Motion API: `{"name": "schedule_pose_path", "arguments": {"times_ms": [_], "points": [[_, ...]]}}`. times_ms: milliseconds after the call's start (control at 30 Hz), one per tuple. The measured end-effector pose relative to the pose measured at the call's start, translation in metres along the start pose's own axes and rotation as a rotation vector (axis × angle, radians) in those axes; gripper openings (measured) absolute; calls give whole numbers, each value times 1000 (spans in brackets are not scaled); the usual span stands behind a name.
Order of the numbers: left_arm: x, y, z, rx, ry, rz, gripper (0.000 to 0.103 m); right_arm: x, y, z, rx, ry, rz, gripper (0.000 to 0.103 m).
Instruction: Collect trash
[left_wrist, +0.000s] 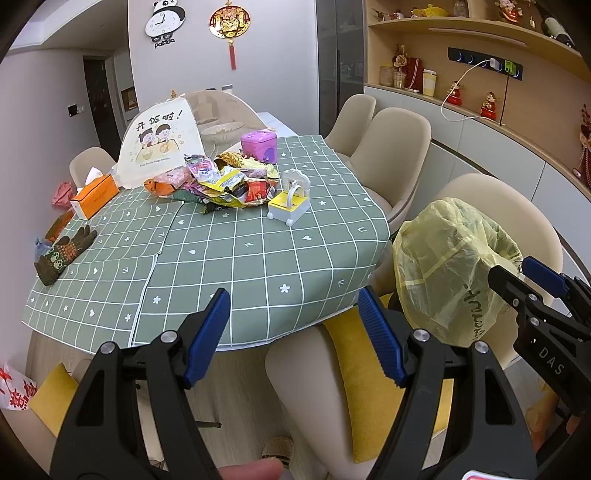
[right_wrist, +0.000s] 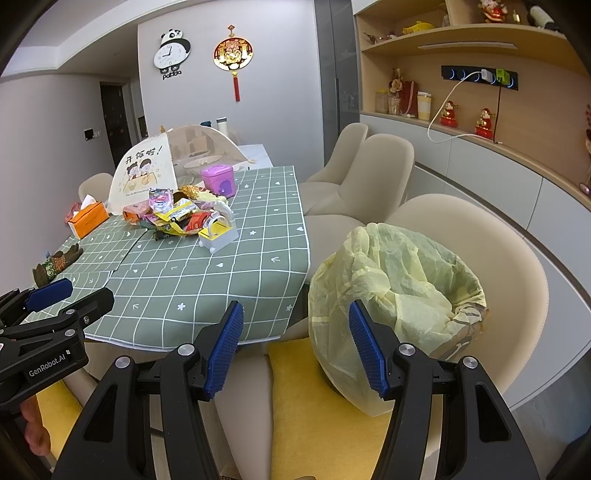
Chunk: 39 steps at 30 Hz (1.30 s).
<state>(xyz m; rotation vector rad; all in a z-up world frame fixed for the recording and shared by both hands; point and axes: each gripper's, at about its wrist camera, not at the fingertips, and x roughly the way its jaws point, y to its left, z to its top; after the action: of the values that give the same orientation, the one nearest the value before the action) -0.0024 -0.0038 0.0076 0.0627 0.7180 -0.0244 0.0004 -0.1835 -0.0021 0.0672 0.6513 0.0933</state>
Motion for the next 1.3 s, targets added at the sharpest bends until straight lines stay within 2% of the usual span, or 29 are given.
{"name": "schedule_pose_path", "arguments": {"times_ms": [1067, 1300], "points": [[-1, -2, 1, -6, 2, 2, 68, -3, -11, 2, -6, -13, 8, 56], [22, 14, 18, -27, 14, 6, 68, 18, -18, 17, -16, -9, 35, 56]]}}
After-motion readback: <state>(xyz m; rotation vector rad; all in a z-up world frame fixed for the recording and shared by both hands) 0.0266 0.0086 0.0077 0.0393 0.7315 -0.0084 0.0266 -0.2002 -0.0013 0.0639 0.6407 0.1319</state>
